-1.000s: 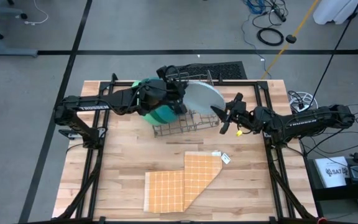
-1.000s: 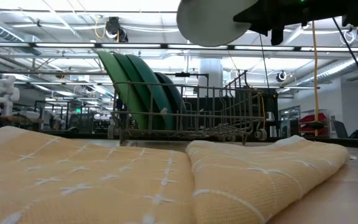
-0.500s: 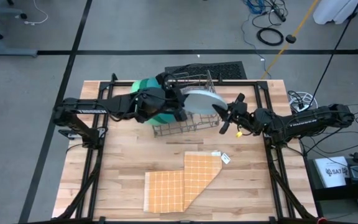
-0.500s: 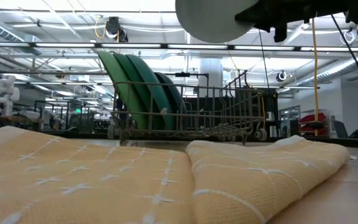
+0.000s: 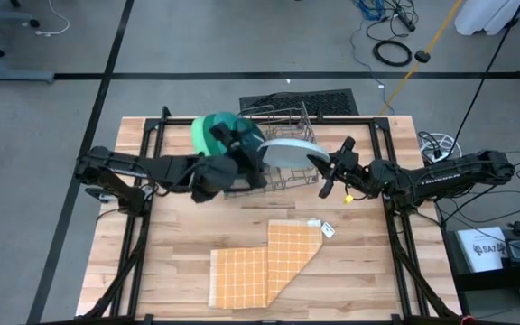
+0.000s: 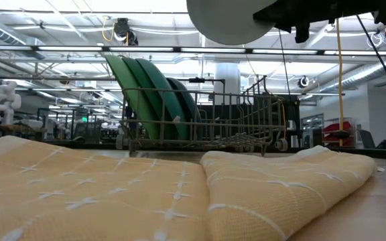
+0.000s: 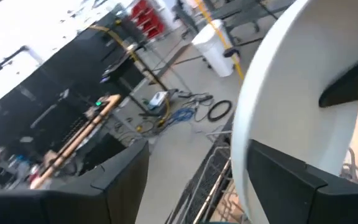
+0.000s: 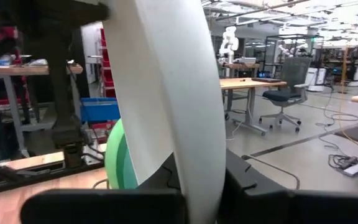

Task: Sort dishes
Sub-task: Put the white plate on the dish rack

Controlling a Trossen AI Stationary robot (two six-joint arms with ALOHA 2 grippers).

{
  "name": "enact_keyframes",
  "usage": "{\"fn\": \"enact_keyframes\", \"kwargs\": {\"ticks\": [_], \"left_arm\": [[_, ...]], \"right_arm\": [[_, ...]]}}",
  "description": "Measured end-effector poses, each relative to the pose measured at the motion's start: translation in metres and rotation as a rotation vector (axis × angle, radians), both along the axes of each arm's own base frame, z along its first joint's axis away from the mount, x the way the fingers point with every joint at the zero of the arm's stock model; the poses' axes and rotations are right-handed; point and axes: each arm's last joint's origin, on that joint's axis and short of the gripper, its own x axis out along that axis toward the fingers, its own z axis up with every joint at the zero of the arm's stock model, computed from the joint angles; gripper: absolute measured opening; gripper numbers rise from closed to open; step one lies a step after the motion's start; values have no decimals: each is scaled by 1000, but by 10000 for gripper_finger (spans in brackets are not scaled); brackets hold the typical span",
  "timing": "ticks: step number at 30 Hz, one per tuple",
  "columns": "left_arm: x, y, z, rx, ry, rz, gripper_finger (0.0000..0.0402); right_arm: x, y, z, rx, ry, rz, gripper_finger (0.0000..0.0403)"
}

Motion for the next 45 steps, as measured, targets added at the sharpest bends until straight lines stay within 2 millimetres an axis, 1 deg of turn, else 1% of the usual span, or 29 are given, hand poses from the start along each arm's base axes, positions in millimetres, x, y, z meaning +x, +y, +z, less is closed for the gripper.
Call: {"fn": "enact_keyframes", "kwargs": {"ticks": [4, 7, 9, 11, 12, 14, 17, 19, 22, 26, 29, 33, 34, 36, 41, 43, 45], "left_arm": [[-12, -19, 10, -19, -104, 73, 269], [-14, -31, 7, -40, -145, 94, 269], [-13, -36, 3, -106, -206, 75, 269], [-13, -37, 3, -209, -306, 42, 269], [-12, -36, 0, -262, -348, 30, 269], [-8, -33, -11, -337, -392, 29, 268], [0, -29, -39, -405, -420, 35, 256], [5, -29, -48, -445, -474, 2, 244], [11, -28, -56, -505, -571, -99, 223], [16, -24, -66, -548, -678, -232, 180], [18, -19, -65, -574, -771, -340, 128], [18, -8, -65, -587, -858, -440, 33], [17, -6, -66, -581, -883, -446, 17], [16, -2, -67, -559, -926, -453, 12], [13, 5, -58, -540, -1031, -479, 17], [11, 7, -54, -542, -1077, -507, 17], [10, 10, -50, -580, -1140, -541, 18]], "right_arm": [[-1, -2, -5, -10, 41, -68, 27], [-1, -2, -3, -17, 36, -79, 27], [-1, -2, -3, -27, 41, -82, 27], [-1, -2, -3, -43, 50, -89, 27], [-2, -3, -3, -52, 55, -102, 27], [-2, -3, -2, -90, 78, -115, 27], [-2, -3, 0, -170, 107, -126, 27], [-2, -3, 1, -222, 125, -142, 27], [-3, -4, 6, -283, 123, -180, 27], [-6, -1, 14, -366, 126, -248, 27], [-9, 2, 19, -426, 136, -301, 27], [-12, 6, 23, -469, 145, -335, 27], [-12, 8, 24, -479, 149, -336, 27], [-13, 10, 25, -497, 146, -330, 27], [-17, 17, 32, -546, 116, -329, 27], [-19, 20, 35, -573, 98, -337, 27], [-22, 23, 39, -601, 88, -347, 27]]}}
